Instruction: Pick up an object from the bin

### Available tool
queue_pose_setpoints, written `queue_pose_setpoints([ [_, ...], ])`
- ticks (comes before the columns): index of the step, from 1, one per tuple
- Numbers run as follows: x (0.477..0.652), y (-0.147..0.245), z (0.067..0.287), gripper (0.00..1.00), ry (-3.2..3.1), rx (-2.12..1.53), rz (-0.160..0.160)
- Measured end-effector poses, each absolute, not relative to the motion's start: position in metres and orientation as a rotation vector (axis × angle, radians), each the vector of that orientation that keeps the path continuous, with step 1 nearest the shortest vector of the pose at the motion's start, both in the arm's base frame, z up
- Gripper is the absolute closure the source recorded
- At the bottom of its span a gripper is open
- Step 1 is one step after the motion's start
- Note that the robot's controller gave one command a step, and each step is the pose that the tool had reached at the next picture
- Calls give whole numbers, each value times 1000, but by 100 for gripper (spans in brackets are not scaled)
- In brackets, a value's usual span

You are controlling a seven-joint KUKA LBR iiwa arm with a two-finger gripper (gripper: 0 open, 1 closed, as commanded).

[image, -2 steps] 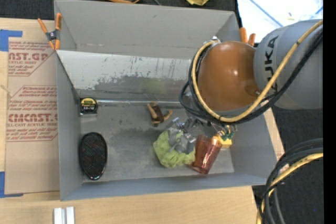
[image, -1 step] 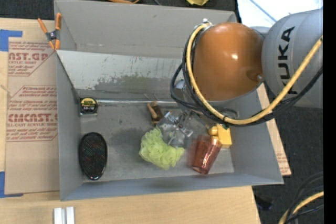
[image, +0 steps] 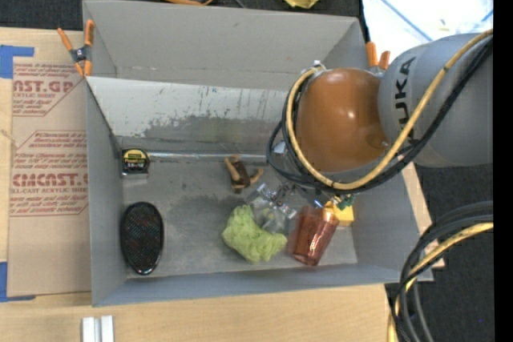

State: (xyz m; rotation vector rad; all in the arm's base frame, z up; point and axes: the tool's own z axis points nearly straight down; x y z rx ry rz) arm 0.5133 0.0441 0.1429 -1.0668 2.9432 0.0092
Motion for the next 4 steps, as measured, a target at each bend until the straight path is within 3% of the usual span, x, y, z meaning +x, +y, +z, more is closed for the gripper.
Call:
queue_pose_setpoints([
  [1,524,88,214,100,3089,-474,18],
  [2,514,70,147,100,2942,-1067,14],
  [3,527,81,151,100,2974,-961,19],
  [4,526,80,149,100,3034,-736,19],
])
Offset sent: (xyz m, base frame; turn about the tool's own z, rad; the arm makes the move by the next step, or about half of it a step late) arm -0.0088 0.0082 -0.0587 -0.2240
